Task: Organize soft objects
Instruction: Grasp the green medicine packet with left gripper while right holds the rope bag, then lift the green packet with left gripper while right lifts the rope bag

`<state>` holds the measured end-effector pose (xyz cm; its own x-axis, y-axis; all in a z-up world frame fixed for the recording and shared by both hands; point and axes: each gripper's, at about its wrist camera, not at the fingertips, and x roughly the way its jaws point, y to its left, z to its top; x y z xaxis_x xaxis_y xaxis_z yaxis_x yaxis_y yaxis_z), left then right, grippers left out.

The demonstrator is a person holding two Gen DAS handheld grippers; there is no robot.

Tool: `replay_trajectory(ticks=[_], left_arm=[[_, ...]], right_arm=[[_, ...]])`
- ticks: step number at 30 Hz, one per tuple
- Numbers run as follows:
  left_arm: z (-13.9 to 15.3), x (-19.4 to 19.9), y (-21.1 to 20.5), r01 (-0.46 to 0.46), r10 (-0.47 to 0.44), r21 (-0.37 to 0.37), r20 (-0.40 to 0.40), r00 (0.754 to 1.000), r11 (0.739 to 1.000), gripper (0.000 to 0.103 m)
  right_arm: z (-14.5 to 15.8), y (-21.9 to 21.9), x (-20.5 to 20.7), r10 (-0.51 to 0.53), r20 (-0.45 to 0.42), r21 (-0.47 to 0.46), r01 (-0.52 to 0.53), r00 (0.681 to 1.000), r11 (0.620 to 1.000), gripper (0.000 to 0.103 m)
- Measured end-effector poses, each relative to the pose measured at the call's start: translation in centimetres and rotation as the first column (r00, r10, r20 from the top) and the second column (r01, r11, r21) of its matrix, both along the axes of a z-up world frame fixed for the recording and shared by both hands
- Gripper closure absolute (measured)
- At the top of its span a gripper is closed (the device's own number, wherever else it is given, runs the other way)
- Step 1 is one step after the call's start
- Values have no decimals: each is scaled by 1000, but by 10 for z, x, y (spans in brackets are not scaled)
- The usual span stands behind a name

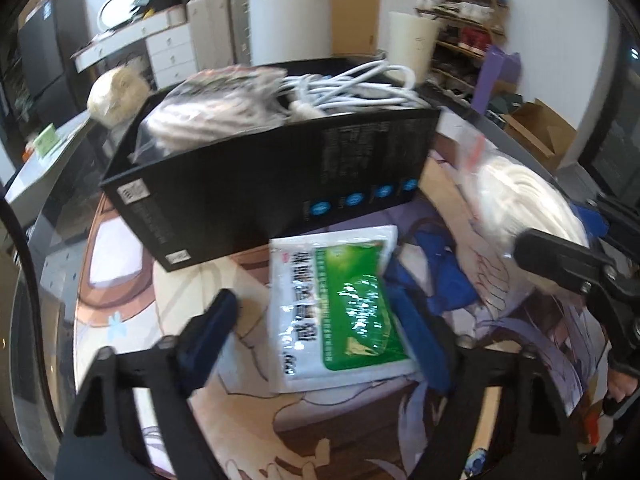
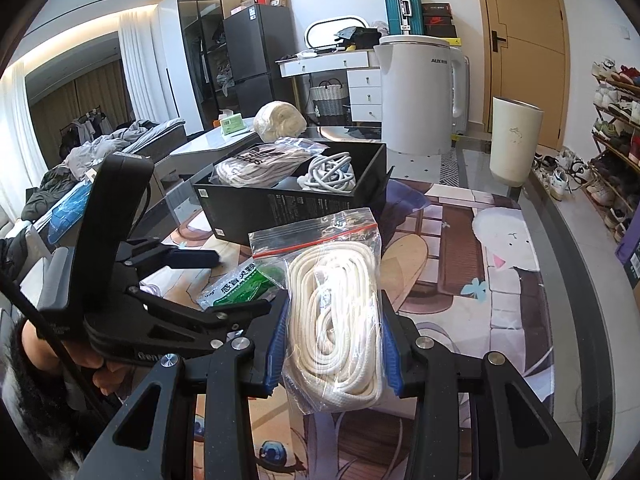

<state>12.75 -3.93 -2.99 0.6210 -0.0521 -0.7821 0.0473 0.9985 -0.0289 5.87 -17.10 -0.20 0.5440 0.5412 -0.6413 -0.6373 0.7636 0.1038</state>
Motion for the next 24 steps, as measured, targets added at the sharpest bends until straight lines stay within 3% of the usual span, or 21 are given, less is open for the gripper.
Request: replay_trajectory(ticks=[4,7,11,20,24], left_arm=[[3,-6,-5,44,-44,-8,25,999,999,47],[6,-9,-5,57,-56,-9,41,998,998,61],[6,-12,-2,64,-63,-15,45,997,998,65],[7,-18,0,73,-71,-42,48,996,996,65],[7,-18,5,58,-56,-50,33,998,997,51]], right_arm=[[0,3,-2,9,5,-2,-9,1000,1000,63],[0,5,-3,15,6,-2,-15,1000,1000,63],[0,6,-4,18,8,-3,-18,1000,1000,63],[0,9,-6,26,13,-6,-25,1000,1000,63],[0,10,-7,31,14,-7,-31,999,1000,63]])
